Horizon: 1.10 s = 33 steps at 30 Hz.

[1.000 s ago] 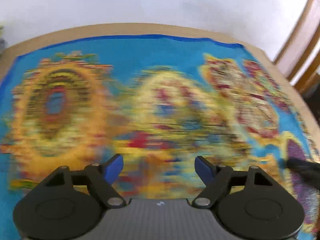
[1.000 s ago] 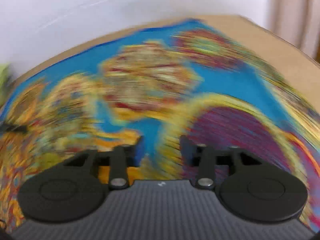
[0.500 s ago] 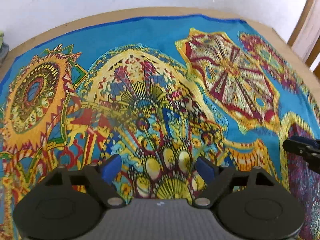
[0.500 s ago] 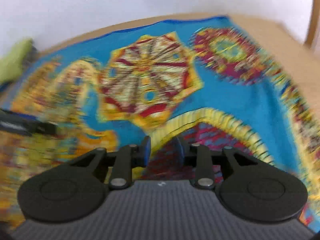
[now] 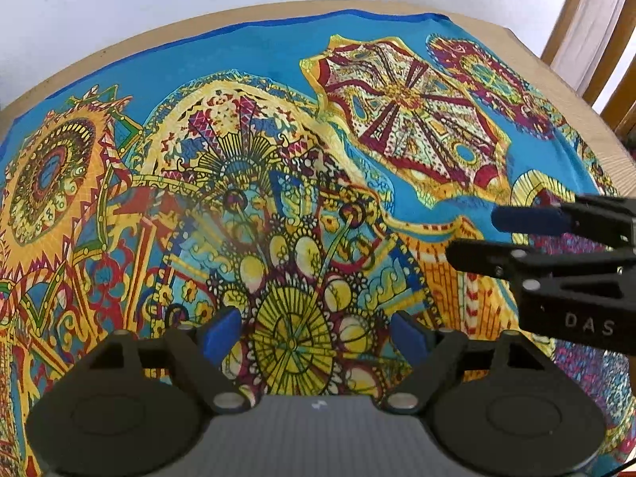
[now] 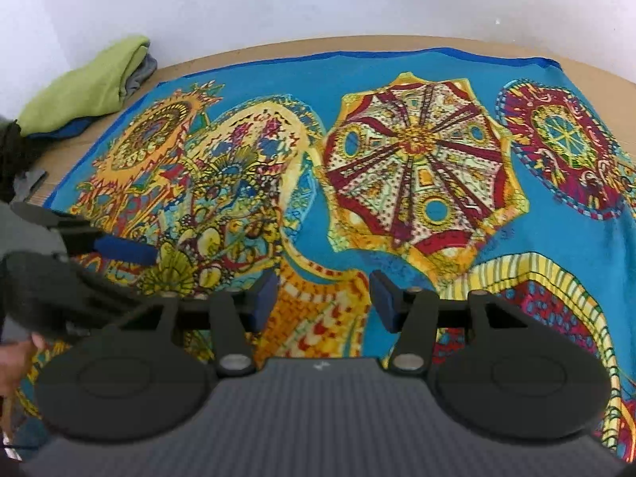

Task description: Fold clothes

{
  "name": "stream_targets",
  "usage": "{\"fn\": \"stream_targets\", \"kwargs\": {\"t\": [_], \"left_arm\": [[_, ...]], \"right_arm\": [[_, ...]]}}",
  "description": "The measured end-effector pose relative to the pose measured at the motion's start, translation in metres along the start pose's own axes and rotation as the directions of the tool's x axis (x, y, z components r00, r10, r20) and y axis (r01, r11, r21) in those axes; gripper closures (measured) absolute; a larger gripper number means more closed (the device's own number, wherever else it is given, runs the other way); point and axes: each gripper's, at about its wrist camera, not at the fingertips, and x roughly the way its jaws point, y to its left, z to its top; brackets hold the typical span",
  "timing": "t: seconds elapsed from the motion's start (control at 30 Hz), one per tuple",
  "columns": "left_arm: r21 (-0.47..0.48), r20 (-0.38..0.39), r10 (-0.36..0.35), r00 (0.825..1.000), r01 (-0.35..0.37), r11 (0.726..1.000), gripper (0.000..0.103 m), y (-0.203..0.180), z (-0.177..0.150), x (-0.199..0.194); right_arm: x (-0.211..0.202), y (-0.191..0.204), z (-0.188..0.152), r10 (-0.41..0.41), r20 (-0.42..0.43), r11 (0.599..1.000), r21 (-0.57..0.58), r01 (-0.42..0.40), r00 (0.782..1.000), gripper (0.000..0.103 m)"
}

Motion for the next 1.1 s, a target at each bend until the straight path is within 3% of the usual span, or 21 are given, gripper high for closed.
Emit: {"fn": "stream_targets", "kwargs": {"t": [0.2, 0.47, 0.87, 1.1], "left_arm": [[0.006, 0.08, 0.107, 0.991, -0.108, 0.994, 0.018, 0.018, 0.018, -0.008], [-0.072, 0.029, 0.152, 0.988, -0.15, 0.986, 0.019, 0.04, 0.042, 0.016], [-0.014, 0.016, 0.108, 0.994, -0.108, 0.994, 0.018, 0.029, 0.049, 0.028], [-0.012, 0.022, 0.069, 0.997, -0.068, 0.998, 0.015, 0.032, 0.046, 0.03]], "right_arm": [[0.013, 0.004, 0.017, 0.033, 0.032, 0.997, -0.064, -0.031, 0.999, 0.049], [0.061, 0.012, 0.047, 0.07, 0.045, 0.993, -0.099, -0.066, 0.997, 0.049], [0.074, 0.013, 0.054, 0.026, 0.09, 0.995, -0.094, -0.018, 0.996, 0.049], [0.079, 0.004, 0.052, -0.088, 0.097, 0.992, -0.077, 0.096, 0.991, 0.05]]}}
